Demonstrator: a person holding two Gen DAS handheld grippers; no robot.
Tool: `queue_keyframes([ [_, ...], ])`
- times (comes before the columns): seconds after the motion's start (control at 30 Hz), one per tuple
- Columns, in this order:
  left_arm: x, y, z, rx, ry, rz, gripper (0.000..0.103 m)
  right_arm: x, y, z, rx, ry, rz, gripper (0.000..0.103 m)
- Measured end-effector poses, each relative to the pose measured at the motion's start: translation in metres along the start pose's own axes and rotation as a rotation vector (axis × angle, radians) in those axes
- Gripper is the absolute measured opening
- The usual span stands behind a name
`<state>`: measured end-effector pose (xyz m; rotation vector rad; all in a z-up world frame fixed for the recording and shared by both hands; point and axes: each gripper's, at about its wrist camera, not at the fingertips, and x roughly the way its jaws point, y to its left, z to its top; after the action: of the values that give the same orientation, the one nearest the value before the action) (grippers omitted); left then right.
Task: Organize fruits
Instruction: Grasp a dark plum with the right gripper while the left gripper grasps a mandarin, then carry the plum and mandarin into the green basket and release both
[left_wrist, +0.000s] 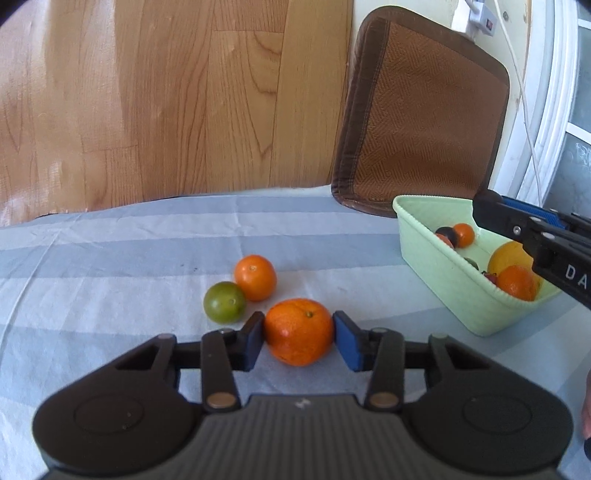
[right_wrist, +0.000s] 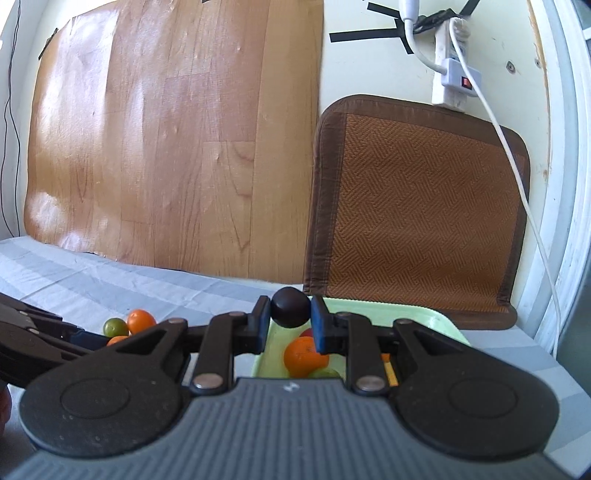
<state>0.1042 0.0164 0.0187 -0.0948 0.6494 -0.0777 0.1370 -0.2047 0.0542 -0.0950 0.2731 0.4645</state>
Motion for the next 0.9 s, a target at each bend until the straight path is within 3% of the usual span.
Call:
queue_keyframes([
  [0.17, -0.025, 0.005, -0.009, -0.04, -0.025, -0.052, 0.04, -0.008, 0.009, 0.0, 0.021, 0.004, 0.09, 0.026],
  [0.5, -0.081, 0.048, -0.045, -0.126, -0.031, 0.003, 0.04, -0.039, 0.057, -0.025, -0.069, 0.088, 0.333, 0.026],
  [0.7, -0.078, 0.035, -0.023, -0.11, -0.051, -0.05, 0.04, -0.045, 0.048, -0.015, -0.06, 0.02, 0.267, 0.026],
  [0.9, -0.049, -0.027, 0.03, 0.006, -0.099, -0.167, 0.04, -0.041, 0.002, -0.001, -0.019, -0.047, 0.132, 0.026],
])
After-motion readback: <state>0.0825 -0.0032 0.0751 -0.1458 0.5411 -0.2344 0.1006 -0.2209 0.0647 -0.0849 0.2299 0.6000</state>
